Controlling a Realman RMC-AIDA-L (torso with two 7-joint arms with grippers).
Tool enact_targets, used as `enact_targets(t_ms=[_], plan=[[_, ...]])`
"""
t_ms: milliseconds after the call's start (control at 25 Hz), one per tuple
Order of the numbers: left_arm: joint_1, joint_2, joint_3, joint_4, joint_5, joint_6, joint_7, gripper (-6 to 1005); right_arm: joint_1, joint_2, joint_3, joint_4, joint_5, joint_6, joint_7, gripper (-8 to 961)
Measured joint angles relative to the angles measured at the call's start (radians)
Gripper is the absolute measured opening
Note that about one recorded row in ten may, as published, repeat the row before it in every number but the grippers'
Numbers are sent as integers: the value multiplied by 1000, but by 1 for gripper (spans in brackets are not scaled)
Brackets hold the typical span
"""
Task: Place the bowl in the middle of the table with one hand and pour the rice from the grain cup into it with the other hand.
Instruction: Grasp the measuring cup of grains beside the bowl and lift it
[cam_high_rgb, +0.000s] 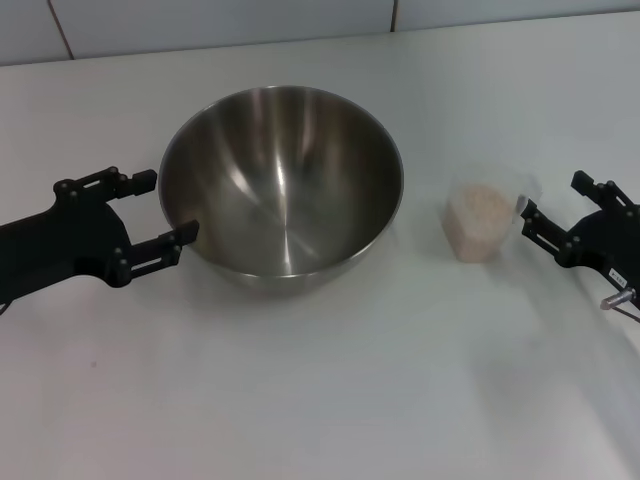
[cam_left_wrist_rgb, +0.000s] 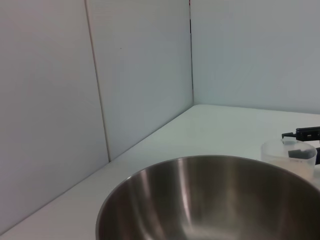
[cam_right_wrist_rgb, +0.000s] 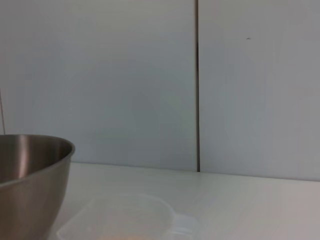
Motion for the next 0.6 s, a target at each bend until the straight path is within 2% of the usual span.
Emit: enact_targets(t_ms=[600], plan=[[-6,1,1,-3,1,2,-20,729,56,1,12,14,10,41,-3,804]])
